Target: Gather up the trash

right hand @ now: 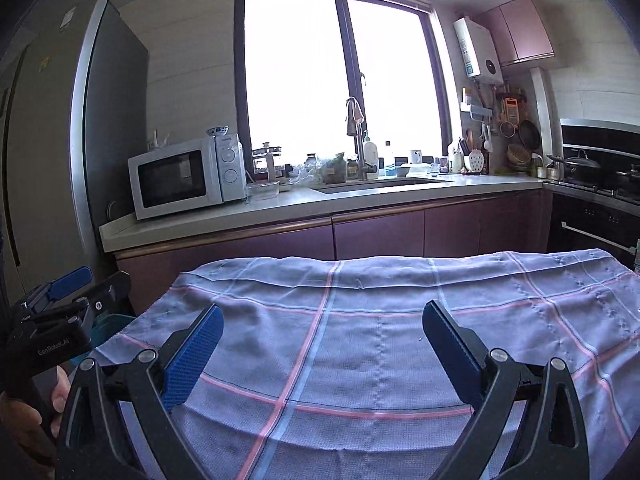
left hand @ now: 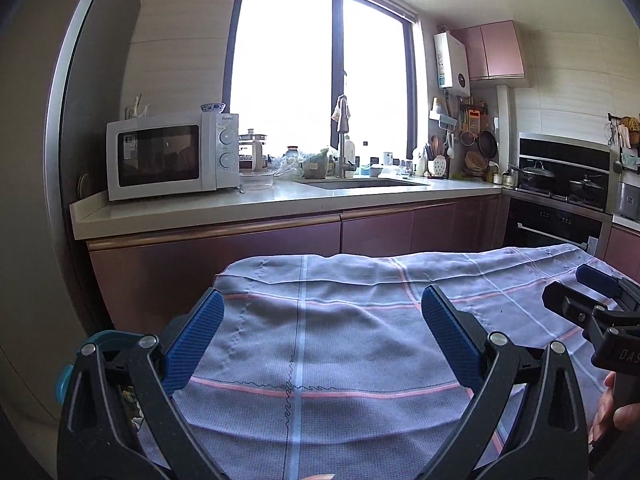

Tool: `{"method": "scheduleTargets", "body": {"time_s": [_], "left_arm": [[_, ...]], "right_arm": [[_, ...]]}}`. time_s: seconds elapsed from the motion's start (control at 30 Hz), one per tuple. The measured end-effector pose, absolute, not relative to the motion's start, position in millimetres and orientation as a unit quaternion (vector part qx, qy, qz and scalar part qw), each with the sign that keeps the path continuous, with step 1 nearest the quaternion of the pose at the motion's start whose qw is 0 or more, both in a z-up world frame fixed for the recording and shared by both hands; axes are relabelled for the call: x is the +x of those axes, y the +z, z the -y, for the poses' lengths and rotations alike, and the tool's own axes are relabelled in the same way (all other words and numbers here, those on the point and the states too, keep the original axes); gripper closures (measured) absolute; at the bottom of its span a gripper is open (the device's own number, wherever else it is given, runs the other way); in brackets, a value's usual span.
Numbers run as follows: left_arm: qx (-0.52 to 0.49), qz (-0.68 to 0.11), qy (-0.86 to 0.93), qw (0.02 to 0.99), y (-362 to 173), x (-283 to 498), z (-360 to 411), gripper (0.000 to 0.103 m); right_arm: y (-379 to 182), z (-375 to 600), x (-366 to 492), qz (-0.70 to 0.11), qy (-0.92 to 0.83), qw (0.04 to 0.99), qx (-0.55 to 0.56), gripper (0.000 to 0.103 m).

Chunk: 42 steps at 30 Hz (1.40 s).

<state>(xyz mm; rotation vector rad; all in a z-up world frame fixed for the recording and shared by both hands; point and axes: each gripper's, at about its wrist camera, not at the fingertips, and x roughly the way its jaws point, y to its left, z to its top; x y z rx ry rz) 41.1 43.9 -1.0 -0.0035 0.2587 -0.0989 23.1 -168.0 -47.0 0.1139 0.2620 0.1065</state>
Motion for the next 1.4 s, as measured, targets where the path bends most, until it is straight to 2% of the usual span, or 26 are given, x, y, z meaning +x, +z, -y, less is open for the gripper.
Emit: {"method": "scheduleTargets", "body": {"time_s": [1.4], "left_arm": [[0.006, -0.114, -0.018, 0.993, 1.7, 27.5, -49.2, 0.006]], "right_arm": [[-43.1, 169.7, 16.3, -0.112, 0.05, 0.991, 0.06, 0.007]]}}
